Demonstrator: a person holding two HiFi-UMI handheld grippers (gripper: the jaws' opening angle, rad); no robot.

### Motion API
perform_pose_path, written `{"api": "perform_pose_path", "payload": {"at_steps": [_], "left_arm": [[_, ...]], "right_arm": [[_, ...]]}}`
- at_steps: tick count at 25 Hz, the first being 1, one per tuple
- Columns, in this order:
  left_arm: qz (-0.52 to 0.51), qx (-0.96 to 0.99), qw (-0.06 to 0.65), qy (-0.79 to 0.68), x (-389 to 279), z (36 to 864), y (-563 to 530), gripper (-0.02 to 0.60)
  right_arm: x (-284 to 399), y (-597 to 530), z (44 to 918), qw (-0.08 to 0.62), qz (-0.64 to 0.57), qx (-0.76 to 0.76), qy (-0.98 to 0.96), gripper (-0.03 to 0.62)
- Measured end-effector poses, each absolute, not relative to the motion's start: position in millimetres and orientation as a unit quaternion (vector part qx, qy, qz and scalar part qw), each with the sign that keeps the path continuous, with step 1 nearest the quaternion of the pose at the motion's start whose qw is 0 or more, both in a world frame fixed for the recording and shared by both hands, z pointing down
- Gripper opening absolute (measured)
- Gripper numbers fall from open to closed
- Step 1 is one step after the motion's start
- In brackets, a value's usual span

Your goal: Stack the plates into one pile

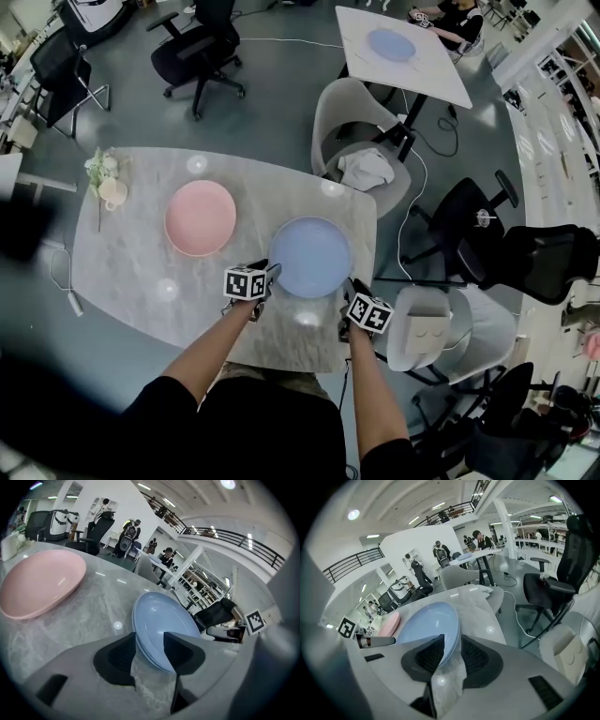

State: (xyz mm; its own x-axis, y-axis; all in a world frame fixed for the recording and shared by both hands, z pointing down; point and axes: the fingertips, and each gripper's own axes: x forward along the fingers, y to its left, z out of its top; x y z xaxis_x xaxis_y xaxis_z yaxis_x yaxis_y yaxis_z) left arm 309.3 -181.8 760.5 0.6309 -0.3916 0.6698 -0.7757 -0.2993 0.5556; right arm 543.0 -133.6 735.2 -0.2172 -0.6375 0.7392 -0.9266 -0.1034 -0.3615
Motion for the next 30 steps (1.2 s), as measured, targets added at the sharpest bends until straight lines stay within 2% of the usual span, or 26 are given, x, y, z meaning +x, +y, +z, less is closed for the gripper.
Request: {"api": "perform_pose_path", "payload": {"at_steps": [7, 17, 20, 22, 23, 30], "left_arm": [[0.233, 0.752, 0.453, -0.419, 302.8, 774.3, -203.9, 0.193], [0.274, 0.753, 0.437, -0.409, 320.6, 794.0, -213.2, 0.196], [0.277, 0.748, 0.438, -0.414, 322.8, 794.7, -213.9, 0.167], [0.266, 0.734, 0.452, -0.432, 314.5, 791.5, -213.5, 0.099], [0.252, 0.724, 0.468, -0.439, 311.3, 790.8, -210.5, 0.088], [0.215, 0.689, 0.515, -0.463, 302.1, 779.2, -184.0, 0.065]], "right_arm": [[541.2, -158.8, 763.0, 0.16, 0.461, 0.577, -0.655, 0.08], [539.8, -179.6, 786.0, 0.139, 0.487, 0.545, -0.668, 0.08], [539.4, -183.4, 784.8, 0.131, 0.49, 0.543, -0.669, 0.08], [536.9, -184.4, 786.5, 0.13, 0.489, 0.545, -0.668, 0.077], [536.2, -183.7, 788.2, 0.129, 0.489, 0.545, -0.669, 0.074], [534.2, -174.2, 788.4, 0.145, 0.489, 0.55, -0.661, 0.048]]}}
